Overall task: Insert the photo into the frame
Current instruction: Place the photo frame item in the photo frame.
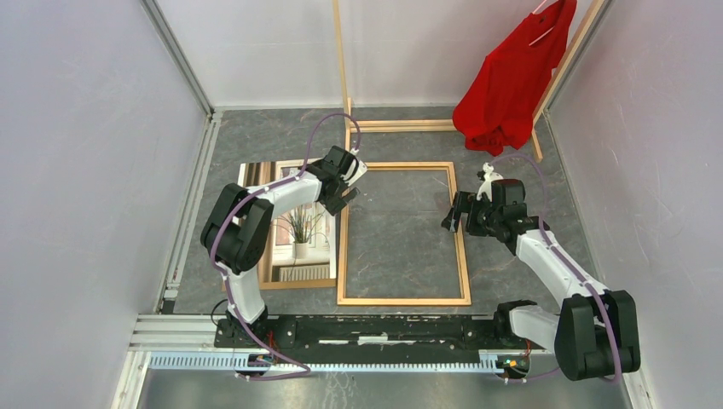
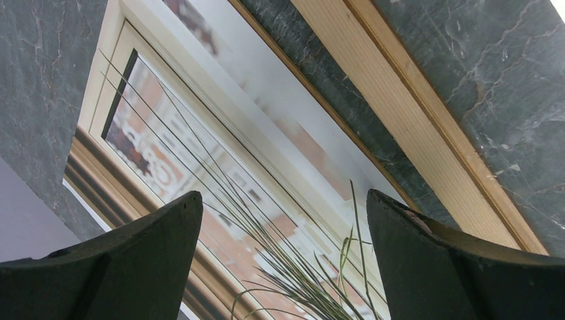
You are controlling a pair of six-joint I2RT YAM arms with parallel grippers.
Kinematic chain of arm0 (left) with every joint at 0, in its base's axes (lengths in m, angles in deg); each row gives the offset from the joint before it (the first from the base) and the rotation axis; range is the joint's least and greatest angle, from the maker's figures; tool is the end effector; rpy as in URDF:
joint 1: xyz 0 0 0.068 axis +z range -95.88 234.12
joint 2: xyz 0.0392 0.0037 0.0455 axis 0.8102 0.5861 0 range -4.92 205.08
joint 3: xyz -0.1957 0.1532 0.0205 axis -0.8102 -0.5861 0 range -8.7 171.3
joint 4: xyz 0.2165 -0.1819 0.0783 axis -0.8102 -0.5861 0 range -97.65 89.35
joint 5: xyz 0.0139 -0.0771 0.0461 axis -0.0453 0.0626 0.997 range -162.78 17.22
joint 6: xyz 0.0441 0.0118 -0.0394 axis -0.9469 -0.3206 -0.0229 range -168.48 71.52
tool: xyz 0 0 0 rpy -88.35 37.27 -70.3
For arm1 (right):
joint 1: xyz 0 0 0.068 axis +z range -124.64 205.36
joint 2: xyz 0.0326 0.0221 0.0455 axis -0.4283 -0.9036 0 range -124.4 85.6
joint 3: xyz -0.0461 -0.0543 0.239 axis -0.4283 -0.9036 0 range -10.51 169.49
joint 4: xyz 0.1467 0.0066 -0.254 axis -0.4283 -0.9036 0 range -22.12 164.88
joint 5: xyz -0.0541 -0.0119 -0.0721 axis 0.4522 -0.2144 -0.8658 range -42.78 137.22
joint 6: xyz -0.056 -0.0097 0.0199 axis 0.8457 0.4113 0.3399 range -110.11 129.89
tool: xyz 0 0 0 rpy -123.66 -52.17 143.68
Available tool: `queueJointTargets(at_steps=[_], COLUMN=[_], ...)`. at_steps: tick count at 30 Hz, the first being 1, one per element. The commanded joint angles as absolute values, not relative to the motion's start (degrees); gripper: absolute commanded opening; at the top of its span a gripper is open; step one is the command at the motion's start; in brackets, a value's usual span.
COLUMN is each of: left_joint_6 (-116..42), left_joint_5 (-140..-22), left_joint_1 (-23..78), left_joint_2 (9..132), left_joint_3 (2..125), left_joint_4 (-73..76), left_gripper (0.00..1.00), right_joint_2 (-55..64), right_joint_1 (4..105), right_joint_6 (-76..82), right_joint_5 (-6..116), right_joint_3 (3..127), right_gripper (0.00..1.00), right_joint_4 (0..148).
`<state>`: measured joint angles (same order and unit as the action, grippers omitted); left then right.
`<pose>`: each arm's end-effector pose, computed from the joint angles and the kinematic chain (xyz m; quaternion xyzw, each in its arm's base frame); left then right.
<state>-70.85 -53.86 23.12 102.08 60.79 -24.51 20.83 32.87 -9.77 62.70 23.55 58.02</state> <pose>0.3533 -0.1953 0.1186 0.3929 0.8723 0.1404 0.2552 0.2633 0.0467 0.1532 0.0493 0.9237 0.2063 0.3191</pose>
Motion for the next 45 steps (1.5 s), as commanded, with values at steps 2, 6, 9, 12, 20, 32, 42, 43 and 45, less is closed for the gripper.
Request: queueJointTargets(at_steps=[2,6,9,12,20,32,42,43,45], left_joint_6=[-67.06,-66.48,-66.33,-66.24,-64.72,-70.83,-76.81,-76.95,-77.49], left_joint_5=[-57.14,-57.18,-57.47,-57.61,-59.81,-64.26,-59.03,-58.76,-56.53], left_joint_1=[21.69,21.04,20.54,19.88,19.69,47.36,68.53,69.62,70.92], left_joint_2=[104.82,107.00,108.22,109.51,109.65,98.08,89.57,89.61,89.80], left_joint_3=[63.33,65.83,67.35,68.83,74.58,80.45,58.31,57.63,55.84], left_joint_4=[-23.58,-23.88,-23.94,-24.20,-28.02,-39.96,-26.84,-26.22,-22.27], left_gripper=[0.99,0.99,0.99,0.99,1.00,1.00,1.00,1.00,1.00], right_joint_2=[20.09,19.33,19.77,19.86,19.54,-8.12,-34.06,-34.70,-35.44], right_joint_1=[33.14,32.50,31.76,31.36,35.33,62.89,70.43,70.67,70.82], right_joint_6=[-11.21,-11.79,-11.97,-12.03,-13.58,-21.03,-26.24,-26.62,-27.16], right_joint_5=[64.78,66.22,66.46,66.79,65.73,57.67,54.75,53.82,52.27], right_joint_3=[26.36,27.28,27.80,28.45,31.83,59.27,81.36,81.34,80.76], right_gripper=[0.95,0.95,0.95,0.95,0.93,0.92,0.91,0.90,0.90], right_joint_4=[61.25,61.25,60.96,60.43,61.78,67.54,65.64,65.56,65.57])
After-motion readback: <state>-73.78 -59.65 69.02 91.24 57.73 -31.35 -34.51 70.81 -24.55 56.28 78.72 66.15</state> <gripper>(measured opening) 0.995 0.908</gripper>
